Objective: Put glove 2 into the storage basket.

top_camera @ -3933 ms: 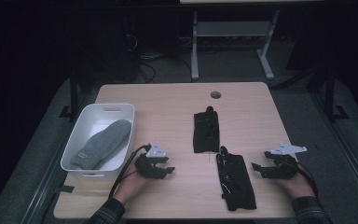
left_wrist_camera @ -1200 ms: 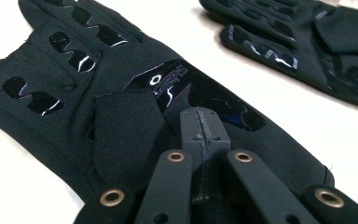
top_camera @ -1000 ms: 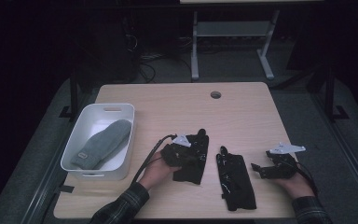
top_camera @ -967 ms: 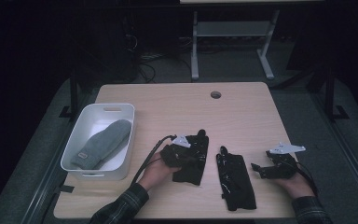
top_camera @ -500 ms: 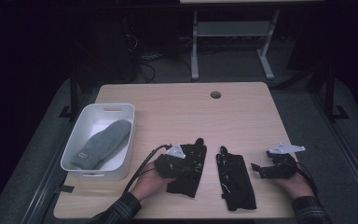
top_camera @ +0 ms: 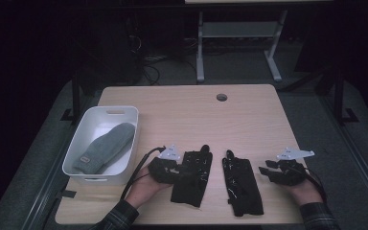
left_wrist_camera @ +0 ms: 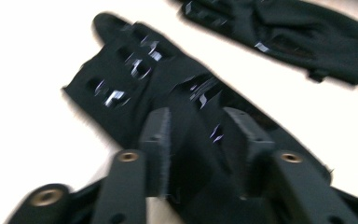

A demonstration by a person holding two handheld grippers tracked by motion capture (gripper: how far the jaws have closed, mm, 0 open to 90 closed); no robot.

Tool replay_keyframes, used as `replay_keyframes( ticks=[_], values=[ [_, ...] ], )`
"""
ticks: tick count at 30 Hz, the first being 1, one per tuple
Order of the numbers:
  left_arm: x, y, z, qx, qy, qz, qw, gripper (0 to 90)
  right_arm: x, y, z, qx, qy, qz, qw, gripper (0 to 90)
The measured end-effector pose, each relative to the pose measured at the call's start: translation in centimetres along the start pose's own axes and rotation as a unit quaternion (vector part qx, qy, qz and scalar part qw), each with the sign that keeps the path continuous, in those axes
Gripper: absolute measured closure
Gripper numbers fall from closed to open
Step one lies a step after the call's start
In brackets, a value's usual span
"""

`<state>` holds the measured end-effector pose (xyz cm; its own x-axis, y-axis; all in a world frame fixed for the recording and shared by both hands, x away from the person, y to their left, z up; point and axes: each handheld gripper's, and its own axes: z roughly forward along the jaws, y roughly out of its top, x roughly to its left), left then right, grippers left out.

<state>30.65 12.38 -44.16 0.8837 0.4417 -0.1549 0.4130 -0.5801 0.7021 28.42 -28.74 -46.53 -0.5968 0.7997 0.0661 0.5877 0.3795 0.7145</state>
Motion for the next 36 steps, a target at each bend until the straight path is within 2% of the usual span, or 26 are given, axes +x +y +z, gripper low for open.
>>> replay_keyframes(
  ticks=[3,4,6,12,16,19,22,28,30,32,33,36],
  values=[
    [0.3,-0.6,-0.2,0.003,0.004,-0.017,0.9998,49.7,1.2,0.2,-0.3,0.008,0.02,-0.013,0.9997,80.2],
    [0.4,-0.7,-0.3,0.008,0.008,-0.013,0.9998,47.6,1.5,0.1,-0.3,0.01,0.023,-0.019,0.9995,85.2],
    [0.5,-0.8,-0.3,0.01,0.017,-0.018,0.9996,43.9,2.0,0.0,-0.4,0.019,0.031,-0.027,0.999,90.0],
    [1.0,-1.2,0.0,0.013,0.017,-0.044,0.9988,36.6,3.0,-0.4,-0.4,0.045,0.058,-0.041,0.9964,90.0],
    [1.2,-1.4,0.4,0.02,0.014,-0.048,0.9985,35.9,3.5,-0.3,-0.3,0.05,0.073,-0.05,0.9949,90.0],
    [1.5,-1.4,0.5,0.029,0.013,-0.042,0.9986,36.8,4.0,0.1,0.1,0.051,0.084,-0.057,0.9935,90.0],
    [1.6,-1.4,0.8,0.023,0.008,-0.056,0.9981,38.1,4.5,0.4,0.5,0.052,0.089,-0.063,0.9927,90.0],
    [1.0,-1.6,0.9,0.042,-0.002,-0.04,0.9983,40.8,5.1,0.8,0.9,0.05,0.099,-0.069,0.9915,90.0],
    [0.7,-1.6,0.7,0.053,-0.004,-0.027,0.9982,41.1,5.2,0.8,0.9,0.052,0.098,-0.07,0.9913,90.0],
    [0.2,-1.8,0.7,0.048,-0.003,-0.026,0.9985,41.7,5.2,0.8,0.9,0.05,0.099,-0.068,0.9915,90.0],
    [0.0,-1.9,0.6,0.051,-0.006,-0.018,0.9985,41.9,5.1,0.7,0.9,0.05,0.099,-0.068,0.9915,90.0],
    [-0.3,-2.0,0.5,0.056,-0.011,-0.013,0.9983,44.5,5.2,0.7,0.9,0.05,0.102,-0.066,0.9914,90.0]
  ],
)
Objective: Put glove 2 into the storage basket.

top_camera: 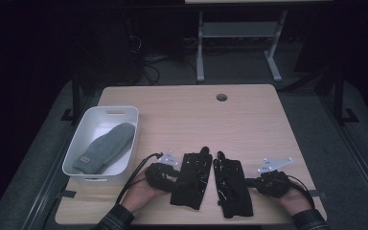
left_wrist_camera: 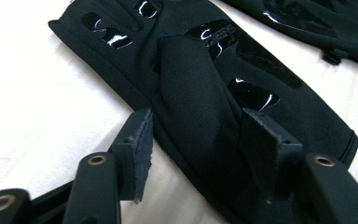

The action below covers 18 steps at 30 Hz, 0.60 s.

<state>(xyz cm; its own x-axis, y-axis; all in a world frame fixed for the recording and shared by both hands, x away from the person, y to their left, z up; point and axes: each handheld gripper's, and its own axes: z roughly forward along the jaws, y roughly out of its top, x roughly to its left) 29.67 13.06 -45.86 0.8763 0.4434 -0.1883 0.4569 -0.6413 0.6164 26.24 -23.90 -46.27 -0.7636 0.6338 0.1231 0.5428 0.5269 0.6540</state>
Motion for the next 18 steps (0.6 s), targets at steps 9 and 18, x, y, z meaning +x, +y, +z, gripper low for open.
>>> replay_keyframes(
  ticks=[9,18],
  values=[
    [0.9,0.3,-0.6,-0.035,0.005,-0.03,0.9989,43.4,0.4,0.0,-0.4,-0.005,0.003,-0.003,1.0,90.0],
    [1.6,0.8,0.5,-0.027,0.001,-0.05,0.9984,57.8,0.2,-0.5,-1.0,-0.011,0.002,0.004,0.9999,90.0]
  ],
)
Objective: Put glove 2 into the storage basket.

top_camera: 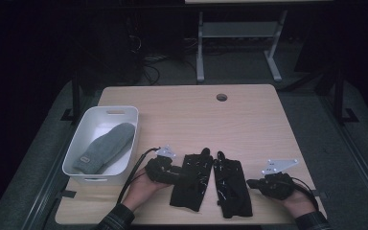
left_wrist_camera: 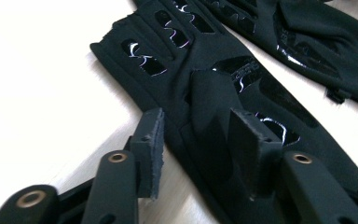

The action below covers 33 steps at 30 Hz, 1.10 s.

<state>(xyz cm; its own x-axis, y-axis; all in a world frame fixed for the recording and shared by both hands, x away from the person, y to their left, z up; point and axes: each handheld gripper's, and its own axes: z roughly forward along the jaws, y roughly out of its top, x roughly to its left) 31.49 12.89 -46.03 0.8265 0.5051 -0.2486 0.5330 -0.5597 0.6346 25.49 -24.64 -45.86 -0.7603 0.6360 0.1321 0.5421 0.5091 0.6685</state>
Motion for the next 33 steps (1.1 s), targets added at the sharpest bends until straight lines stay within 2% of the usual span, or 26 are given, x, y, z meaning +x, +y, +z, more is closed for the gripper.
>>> replay_keyframes(
  ticks=[2,6,8,15,18,24,29,33],
  values=[
    [-0.1,0.0,0.2,0.005,0.01,0.006,0.9999,63.9,0.0,-0.1,0.2,0.006,0.004,-0.003,1.0,90.0],
    [-0.1,-0.1,0.4,0.002,-0.004,-0.002,1.0,78.5,0.2,-0.1,0.2,0.012,0.007,-0.003,0.9999,90.0],
    [-0.1,-0.1,0.3,0.002,-0.006,-0.006,1.0,81.6,0.2,-0.1,0.3,0.014,0.009,-0.002,0.9999,90.0],
    [-0.5,-0.6,-0.7,0.003,-0.026,-0.014,0.9996,82.3,0.4,0.1,0.6,0.016,0.014,-0.01,0.9997,90.0],
    [-0.8,-0.5,-0.8,0.001,-0.023,-0.012,0.9997,82.3,0.5,0.1,0.6,0.019,0.016,-0.007,0.9997,90.0],
    [-0.8,-0.1,-0.5,-0.014,-0.027,-0.016,0.9994,82.4,0.9,0.5,1.1,0.018,0.024,-0.01,0.9995,90.0],
    [-0.7,0.3,-1.1,-0.04,-0.027,-0.02,0.9986,82.6,1.4,1.2,2.0,0.02,0.032,-0.025,0.999,90.0],
    [-0.5,0.9,-1.5,-0.056,-0.025,-0.015,0.998,82.8,1.6,1.8,2.5,0.019,0.035,-0.026,0.9989,90.0]
  ],
)
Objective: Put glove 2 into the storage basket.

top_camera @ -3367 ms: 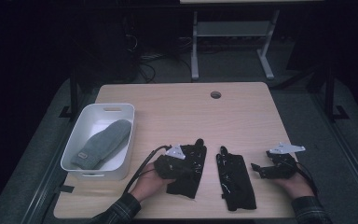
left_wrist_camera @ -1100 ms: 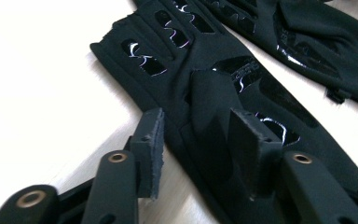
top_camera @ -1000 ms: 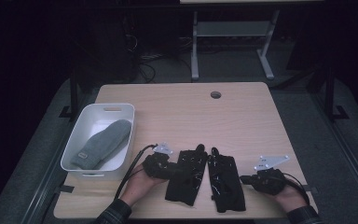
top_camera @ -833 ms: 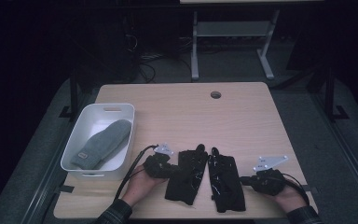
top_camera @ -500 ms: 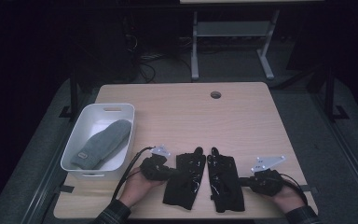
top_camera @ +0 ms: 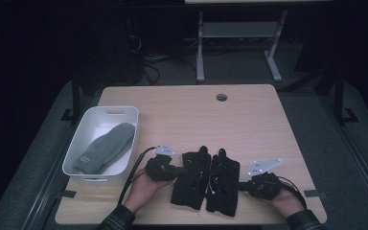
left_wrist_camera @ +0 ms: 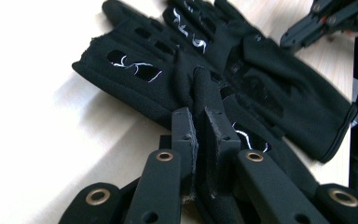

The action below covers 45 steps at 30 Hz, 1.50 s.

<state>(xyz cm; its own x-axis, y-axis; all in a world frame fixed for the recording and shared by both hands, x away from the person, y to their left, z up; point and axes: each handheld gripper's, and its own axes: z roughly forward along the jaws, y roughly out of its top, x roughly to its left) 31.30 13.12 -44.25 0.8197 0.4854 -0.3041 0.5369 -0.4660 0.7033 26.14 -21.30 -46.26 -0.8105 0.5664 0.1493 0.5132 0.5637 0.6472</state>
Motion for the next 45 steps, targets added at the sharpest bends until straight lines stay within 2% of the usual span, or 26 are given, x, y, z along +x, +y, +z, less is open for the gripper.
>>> replay_keyframes(
  ticks=[16,27,38,45],
  values=[
    [-0.3,3.0,0.1,-0.031,-0.024,0.023,0.999,83.6,-0.9,1.9,1.4,-0.016,0.005,0.004,0.9998,90.0],
    [-1.3,4.4,1.6,-0.028,-0.041,0.047,0.9977,84.0,-0.8,3.2,2.5,-0.017,0.009,-0.003,0.9998,90.0],
    [-2.3,5.2,3.8,-0.023,-0.056,0.047,0.9971,83.4,-1.2,3.0,2.2,-0.02,0.008,-0.001,0.9998,90.0],
    [-3.1,5.5,5.2,-0.018,-0.067,0.053,0.9962,80.6,-2.8,2.2,0.7,-0.041,-0.013,0.025,0.9988,90.0]
  ],
)
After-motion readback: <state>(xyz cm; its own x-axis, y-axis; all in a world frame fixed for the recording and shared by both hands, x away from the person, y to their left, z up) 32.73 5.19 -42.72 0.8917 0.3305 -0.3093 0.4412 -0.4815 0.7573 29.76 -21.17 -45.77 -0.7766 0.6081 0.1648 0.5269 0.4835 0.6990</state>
